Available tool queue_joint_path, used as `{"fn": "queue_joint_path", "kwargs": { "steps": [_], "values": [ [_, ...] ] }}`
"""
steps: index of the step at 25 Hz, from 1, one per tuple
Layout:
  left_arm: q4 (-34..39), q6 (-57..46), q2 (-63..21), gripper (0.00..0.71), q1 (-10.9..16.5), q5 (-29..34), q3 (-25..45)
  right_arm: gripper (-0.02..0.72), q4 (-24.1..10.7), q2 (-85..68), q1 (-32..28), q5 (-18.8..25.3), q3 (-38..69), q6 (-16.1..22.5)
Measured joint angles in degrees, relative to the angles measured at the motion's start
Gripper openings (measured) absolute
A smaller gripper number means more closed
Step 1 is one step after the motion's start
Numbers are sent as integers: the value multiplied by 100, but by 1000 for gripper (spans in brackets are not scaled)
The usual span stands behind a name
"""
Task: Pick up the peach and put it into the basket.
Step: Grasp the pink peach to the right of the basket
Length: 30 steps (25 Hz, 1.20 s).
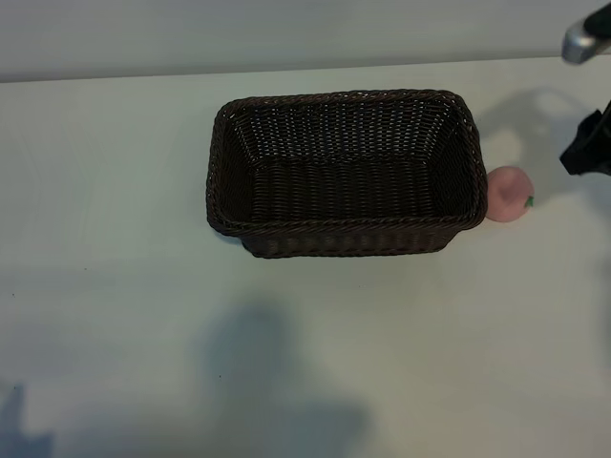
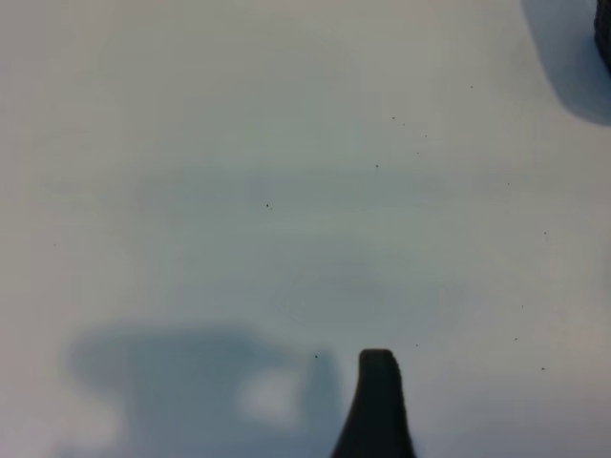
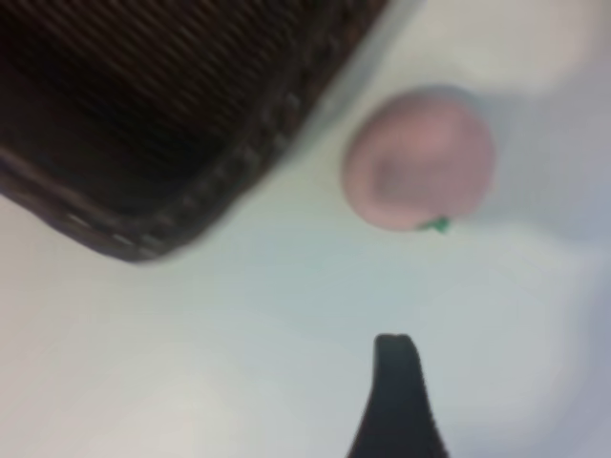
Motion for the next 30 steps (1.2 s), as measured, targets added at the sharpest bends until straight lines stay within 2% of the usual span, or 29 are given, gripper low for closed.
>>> {"fn": "queue_joint_path", "kwargs": {
  "steps": [4,11,17,24,30],
  "values": [
    [0,0,0,596,0,0,0,533,-120,344,0,-208,0,-298],
    [39,0,0,596,0,0,0,537,31,748,0,-551,0,-1344],
    [43,0,0,596,0,0,0,537,471,1292,0,-755,-4,-2032],
    [43,0,0,596,0,0,0,537,676,1736,0,-981,-4,-2130],
    [45,5,0,596,0,0,0,537,917,1934,0,-1464,-4,-2276]
  ]
}}
